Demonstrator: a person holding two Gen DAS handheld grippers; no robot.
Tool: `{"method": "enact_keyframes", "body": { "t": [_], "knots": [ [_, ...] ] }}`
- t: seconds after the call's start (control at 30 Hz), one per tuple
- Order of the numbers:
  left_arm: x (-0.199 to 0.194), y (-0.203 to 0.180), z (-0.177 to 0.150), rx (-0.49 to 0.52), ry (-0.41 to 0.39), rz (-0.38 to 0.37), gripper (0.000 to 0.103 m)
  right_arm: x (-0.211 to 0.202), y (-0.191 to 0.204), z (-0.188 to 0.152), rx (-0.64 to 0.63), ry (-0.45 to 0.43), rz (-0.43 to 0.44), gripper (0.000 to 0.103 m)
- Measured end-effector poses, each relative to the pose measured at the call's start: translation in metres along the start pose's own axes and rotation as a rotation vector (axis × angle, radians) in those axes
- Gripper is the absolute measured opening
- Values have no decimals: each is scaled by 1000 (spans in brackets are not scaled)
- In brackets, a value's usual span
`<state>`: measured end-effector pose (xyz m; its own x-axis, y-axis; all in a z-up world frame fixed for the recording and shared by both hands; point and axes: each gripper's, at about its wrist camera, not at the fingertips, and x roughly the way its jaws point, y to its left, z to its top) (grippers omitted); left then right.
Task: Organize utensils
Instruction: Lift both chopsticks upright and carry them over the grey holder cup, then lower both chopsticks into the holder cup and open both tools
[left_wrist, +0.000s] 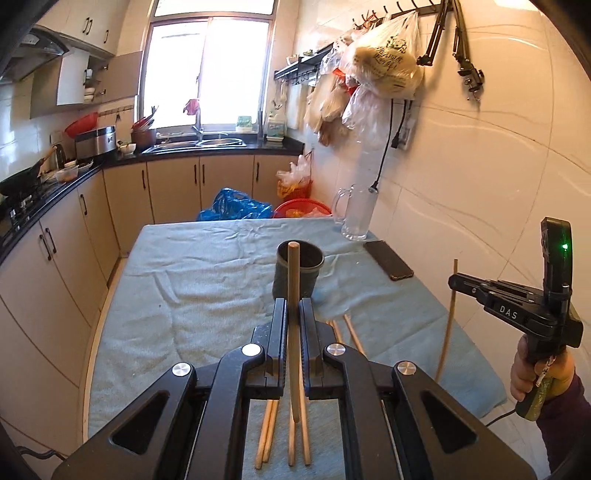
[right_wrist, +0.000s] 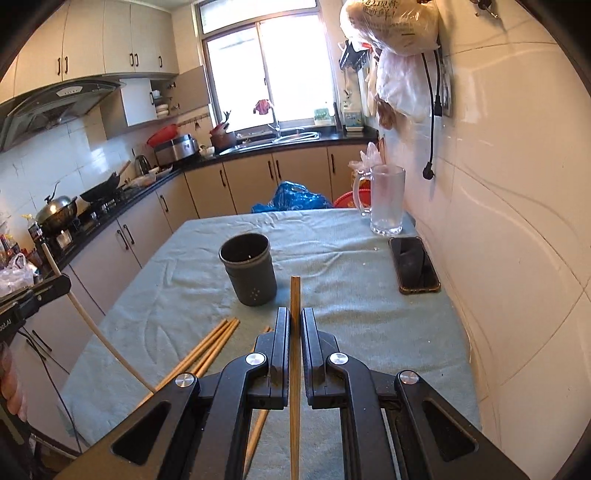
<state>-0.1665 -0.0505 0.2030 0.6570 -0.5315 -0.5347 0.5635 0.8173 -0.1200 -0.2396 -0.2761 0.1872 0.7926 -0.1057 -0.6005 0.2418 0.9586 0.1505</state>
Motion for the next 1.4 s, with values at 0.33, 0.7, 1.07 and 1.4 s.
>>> {"method": "enact_keyframes", "body": {
  "t": [0.33, 0.7, 1.07, 1.4],
  "knots": [
    [22, 3, 34, -57, 5, -45, 6, -2, -6, 40, 33, -84, 22, 6],
    [53, -1, 126, -62, -101, 0, 6, 21, 24, 136, 13, -172, 85, 6],
    [134, 6, 167, -44, -102, 76, 6, 70, 44, 184, 25, -228, 74, 6],
    [184, 16, 160, -64, -24, 63, 5, 150, 21, 167, 93, -62, 62, 7]
  ]
}}
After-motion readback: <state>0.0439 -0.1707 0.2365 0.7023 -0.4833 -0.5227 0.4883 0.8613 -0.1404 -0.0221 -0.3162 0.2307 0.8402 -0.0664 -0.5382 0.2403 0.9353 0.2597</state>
